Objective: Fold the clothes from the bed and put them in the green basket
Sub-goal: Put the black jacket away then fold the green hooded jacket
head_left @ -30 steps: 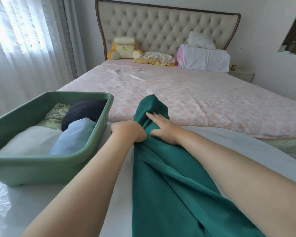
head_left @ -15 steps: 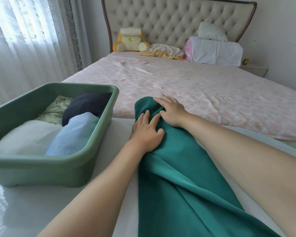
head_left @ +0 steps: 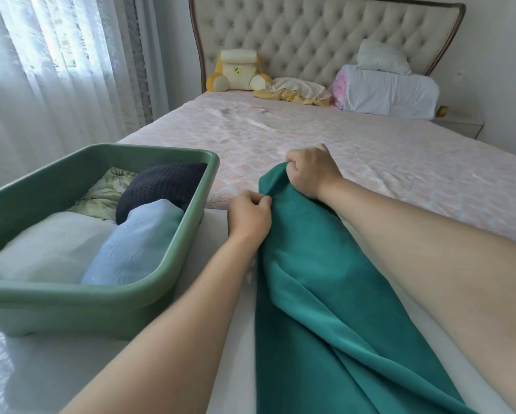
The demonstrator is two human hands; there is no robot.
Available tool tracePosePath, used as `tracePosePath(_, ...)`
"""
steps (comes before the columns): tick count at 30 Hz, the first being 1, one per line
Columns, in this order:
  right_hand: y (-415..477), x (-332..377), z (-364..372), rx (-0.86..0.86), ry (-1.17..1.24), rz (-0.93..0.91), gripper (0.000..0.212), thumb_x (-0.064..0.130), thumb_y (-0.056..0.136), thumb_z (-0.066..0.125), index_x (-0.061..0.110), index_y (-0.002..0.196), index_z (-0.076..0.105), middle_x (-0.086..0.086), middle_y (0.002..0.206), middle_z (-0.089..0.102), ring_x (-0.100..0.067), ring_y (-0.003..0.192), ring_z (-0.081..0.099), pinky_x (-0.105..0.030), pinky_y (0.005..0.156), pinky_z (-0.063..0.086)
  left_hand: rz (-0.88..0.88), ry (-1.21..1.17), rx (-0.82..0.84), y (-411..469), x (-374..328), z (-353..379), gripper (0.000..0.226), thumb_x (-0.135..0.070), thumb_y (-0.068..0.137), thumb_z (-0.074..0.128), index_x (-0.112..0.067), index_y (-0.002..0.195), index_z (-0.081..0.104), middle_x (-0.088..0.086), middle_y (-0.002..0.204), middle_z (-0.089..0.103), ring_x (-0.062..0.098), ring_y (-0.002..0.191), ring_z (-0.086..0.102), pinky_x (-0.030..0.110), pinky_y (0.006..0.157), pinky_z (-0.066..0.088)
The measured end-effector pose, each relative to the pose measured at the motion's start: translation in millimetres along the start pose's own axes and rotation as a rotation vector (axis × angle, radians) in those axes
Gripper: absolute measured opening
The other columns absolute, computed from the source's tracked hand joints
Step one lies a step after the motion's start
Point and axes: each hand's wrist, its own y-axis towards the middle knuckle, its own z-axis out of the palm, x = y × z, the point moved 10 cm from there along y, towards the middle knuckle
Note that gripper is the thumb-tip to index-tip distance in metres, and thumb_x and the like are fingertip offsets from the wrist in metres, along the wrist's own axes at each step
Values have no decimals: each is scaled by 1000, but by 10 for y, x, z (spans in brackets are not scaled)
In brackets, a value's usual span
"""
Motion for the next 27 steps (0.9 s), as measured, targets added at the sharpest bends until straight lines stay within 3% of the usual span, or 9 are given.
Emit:
tracePosePath(4,24,8,-18,-72,-182,59,23,29,81,36,18,70,54,0,80,53,-23,84,47,-41,94,34,-364,-459,122,14,297,193,18,-19,95,54,-5,93,64,11,93,70,27,86,66,39,79,57)
tracePosePath(7,-32,183,214,5,-120,-90,22,29,87,53,23,107,62,-2,110,54,-25,107,49,-42,99,36,-465,-396,93,15,531,160,23,-6,93,54,-7,112,66,13,105,69,29,93,67,42,84,59)
tracePosePath(10,-154,179,637,288,-42,-36,32,33,98,45,35,123,64,0,128,58,-24,122,48,-44,109,30,-295,-138,-31,75,424,-23,35,-2,88,48,-16,120,53,7,118,60,26,99,59,36,83,54)
tracePosePath(13,-217,58,919,446,-175,101,40,42,104,32,45,137,54,2,148,50,-24,140,34,-54,117,12,112,222,-86,29,-190,-56,46,2,89,45,-13,131,50,6,132,49,24,114,51,25,86,38)
tracePosePath(16,-215,-72,1028,531,-87,257,46,41,103,41,37,149,41,-3,162,25,-26,152,10,-60,120,-7,368,402,92,-86,-553,280,49,3,89,39,-9,135,49,10,135,50,26,124,48,25,91,35)
tracePosePath(19,-214,-229,842,316,307,350,46,13,103,41,23,146,49,-4,158,35,-24,147,30,-38,123,15,347,589,404,-168,-177,653,45,-13,93,33,-13,138,40,9,139,49,29,131,44,43,101,40)
tracePosePath(21,-310,-367,610,172,414,384,52,-1,98,41,18,145,51,-3,155,39,-22,144,37,-23,114,24,281,686,490,-163,128,673,53,-27,101,25,-18,153,26,4,160,27,20,148,22,48,116,27)
tracePosePath(23,-442,-391,437,152,349,338,55,-3,95,42,17,145,51,-2,157,39,-19,146,34,-23,117,22,259,731,512,-121,242,641,57,-35,104,20,-22,159,12,-3,167,7,12,152,6,48,121,15)
tracePosePath(27,-839,-238,300,202,326,249,48,13,100,47,21,147,51,-2,163,30,-18,150,26,-27,121,16,196,724,506,-131,297,576,59,-40,104,19,-23,159,8,-6,167,2,10,152,2,48,123,10)
